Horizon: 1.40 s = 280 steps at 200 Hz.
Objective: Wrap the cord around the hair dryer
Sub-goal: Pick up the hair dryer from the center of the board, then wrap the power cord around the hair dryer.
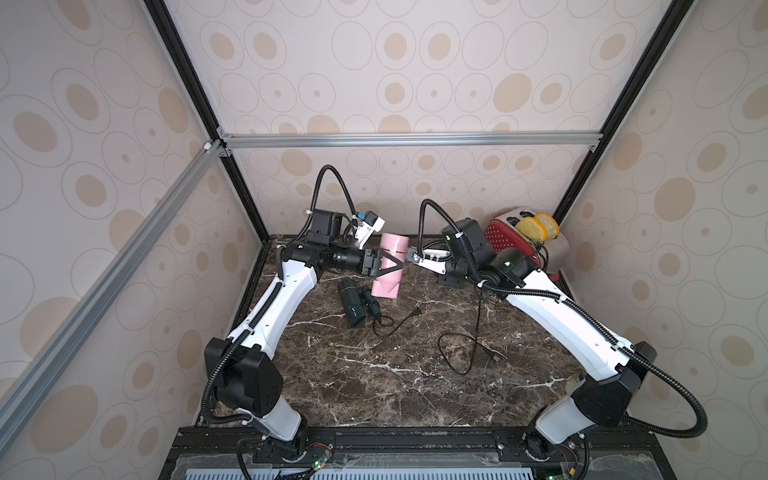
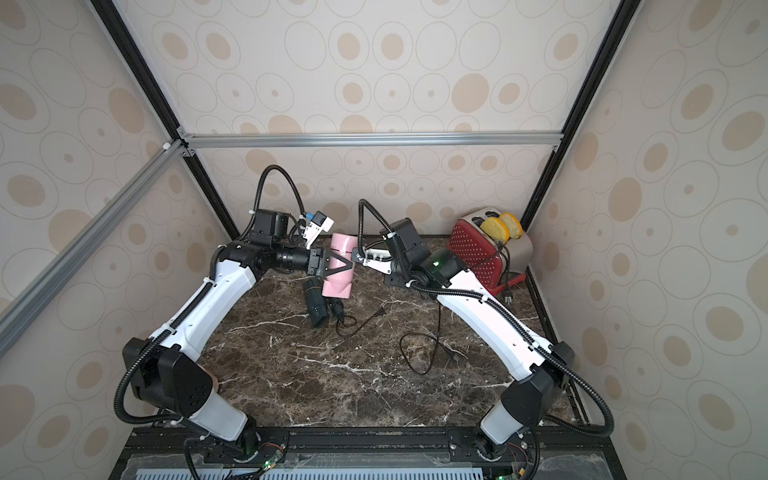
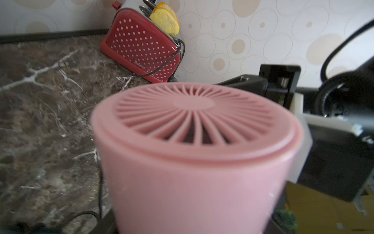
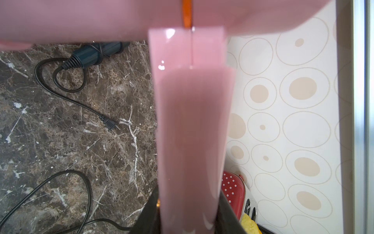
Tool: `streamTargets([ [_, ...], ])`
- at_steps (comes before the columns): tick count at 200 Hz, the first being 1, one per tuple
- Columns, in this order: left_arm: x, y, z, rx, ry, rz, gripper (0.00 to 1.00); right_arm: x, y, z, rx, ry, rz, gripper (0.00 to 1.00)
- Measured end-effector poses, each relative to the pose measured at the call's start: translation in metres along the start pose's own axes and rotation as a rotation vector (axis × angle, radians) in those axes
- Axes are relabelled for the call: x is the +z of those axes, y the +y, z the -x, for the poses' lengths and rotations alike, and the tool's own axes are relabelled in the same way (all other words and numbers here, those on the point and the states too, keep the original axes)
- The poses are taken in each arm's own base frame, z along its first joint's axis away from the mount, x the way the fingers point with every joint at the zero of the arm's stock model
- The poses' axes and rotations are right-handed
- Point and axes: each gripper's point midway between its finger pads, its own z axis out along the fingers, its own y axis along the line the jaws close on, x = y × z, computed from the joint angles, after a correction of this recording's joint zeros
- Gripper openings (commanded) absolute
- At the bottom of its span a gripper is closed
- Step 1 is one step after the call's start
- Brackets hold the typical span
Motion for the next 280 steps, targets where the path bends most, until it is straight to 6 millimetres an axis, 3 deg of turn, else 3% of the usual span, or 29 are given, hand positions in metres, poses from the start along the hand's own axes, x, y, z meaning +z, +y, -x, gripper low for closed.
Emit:
streamTargets([
  [42,0.002,0.004,0.002,-0.012,-0.015,0.009,0.07,0.005,-0.001,-0.002,0.007,0.018,-0.008,0.0],
  [47,0.002,0.004,0.003,-0.011,-0.016,0.012,0.0,0.006,-0.002,-0.002,0.008,0.019,-0.011,0.07],
  [74,0.003,0.008,0.004,0.0,-0.023,0.045,0.0,0.01,-0.004,-0.003,0.044,0.029,-0.023,0.61],
  [85,0.005,0.009,0.002,-0.007,-0.016,0.076,0.0,0.011,-0.012,-0.002,0.092,0.011,-0.046,0.71],
  [106,0.004,0.012,0.002,0.003,-0.015,0.143,0.0,0.009,-0.021,-0.007,0.208,-0.012,-0.047,0.8],
  [121,0.0,0.011,0.008,0.034,-0.03,0.198,0.0,0.004,-0.028,-0.019,0.307,-0.021,-0.044,0.83],
  [150,-0.019,0.007,0.015,0.066,-0.063,0.297,0.0,-0.021,-0.031,-0.067,0.508,0.013,-0.07,0.83],
  [184,-0.039,-0.004,0.041,0.141,-0.133,0.375,0.0,-0.03,0.006,-0.107,0.737,0.05,0.003,0.82],
  [216,-0.051,-0.023,0.062,0.198,-0.184,0.381,0.0,-0.002,0.063,-0.141,0.88,0.183,0.169,0.8],
  [236,-0.054,-0.033,0.069,0.22,-0.202,0.361,0.0,0.02,0.09,-0.15,0.91,0.26,0.248,0.79],
  [258,-0.053,-0.037,0.069,0.222,-0.198,0.343,0.0,0.042,0.107,-0.156,0.925,0.318,0.304,0.76],
  [280,-0.051,-0.038,0.063,0.207,-0.179,0.327,0.0,0.063,0.11,-0.158,0.929,0.326,0.309,0.75],
])
